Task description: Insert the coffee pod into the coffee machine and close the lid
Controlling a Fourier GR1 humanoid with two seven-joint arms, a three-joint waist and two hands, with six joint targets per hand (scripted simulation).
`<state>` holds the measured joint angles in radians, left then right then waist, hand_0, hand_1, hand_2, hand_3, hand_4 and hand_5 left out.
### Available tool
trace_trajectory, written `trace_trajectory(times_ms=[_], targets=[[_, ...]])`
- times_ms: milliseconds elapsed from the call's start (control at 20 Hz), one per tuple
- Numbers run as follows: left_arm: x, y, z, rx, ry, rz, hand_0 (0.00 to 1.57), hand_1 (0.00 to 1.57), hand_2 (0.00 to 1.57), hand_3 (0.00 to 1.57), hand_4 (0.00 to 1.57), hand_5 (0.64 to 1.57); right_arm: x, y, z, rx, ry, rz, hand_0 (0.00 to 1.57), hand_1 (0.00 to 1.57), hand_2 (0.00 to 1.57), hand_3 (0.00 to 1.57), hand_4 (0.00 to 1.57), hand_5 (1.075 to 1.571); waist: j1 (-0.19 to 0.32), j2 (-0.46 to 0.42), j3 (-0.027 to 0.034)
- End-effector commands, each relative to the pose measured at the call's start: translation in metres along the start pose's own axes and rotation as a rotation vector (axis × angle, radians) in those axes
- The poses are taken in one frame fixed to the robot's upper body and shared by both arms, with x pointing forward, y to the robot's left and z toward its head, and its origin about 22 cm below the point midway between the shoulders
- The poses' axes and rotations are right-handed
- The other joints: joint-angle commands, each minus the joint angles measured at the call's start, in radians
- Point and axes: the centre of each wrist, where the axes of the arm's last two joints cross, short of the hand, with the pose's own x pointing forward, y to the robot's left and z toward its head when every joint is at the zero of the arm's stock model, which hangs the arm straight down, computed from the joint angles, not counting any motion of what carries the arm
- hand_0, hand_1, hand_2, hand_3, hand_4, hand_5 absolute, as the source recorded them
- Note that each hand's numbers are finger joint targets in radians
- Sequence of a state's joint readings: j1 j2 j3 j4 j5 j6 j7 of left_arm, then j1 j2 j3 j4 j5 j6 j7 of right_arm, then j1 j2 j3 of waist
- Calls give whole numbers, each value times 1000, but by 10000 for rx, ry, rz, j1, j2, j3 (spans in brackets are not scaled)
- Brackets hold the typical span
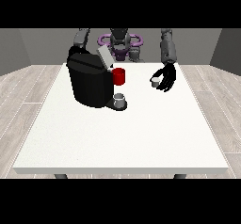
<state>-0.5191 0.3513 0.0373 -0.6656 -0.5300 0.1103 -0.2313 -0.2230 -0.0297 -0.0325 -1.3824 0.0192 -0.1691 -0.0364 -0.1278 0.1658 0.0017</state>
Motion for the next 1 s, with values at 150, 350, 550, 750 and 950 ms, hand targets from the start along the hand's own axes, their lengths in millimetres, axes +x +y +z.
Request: trace_trajectory(times_ms=[150, 350, 550, 750, 950], targets=[[-2, -12, -2, 49, -157, -807, 971, 971, 1086, 863, 323, 1571, 15, -7, -7, 84, -3, -239, 0, 0, 0, 0, 492, 1571, -204, -139, -21], [4, -12, -4, -175, -249, -1799, 970, 970, 1054, 793, 319, 1571, -14, -5, 0, -361, 65, -498, 0, 0, 0, 0, 515, 1571, 62, 11, -16], [1, 11, -11, -291, -589, -1572, 1225, 1225, 1358, 1305, 473, 1571, -6, 6, 0, -420, 165, -258, 0, 0, 0, 0, 429, 1571, 89, -150, -19], [11, -1, -10, -1033, -1231, -1324, 1468, 1468, 1468, 1414, 607, 1571, -29, -19, 15, -375, 1087, -252, 0, 0, 0, 0, 430, 1571, 229, -1063, -15], [47, 35, -34, -615, -2066, -1106, 1388, 1388, 1408, 1353, 583, 1571, -26, -10, 8, -187, 1141, -274, 0, 0, 0, 0, 438, 1571, -16, -788, -16]])
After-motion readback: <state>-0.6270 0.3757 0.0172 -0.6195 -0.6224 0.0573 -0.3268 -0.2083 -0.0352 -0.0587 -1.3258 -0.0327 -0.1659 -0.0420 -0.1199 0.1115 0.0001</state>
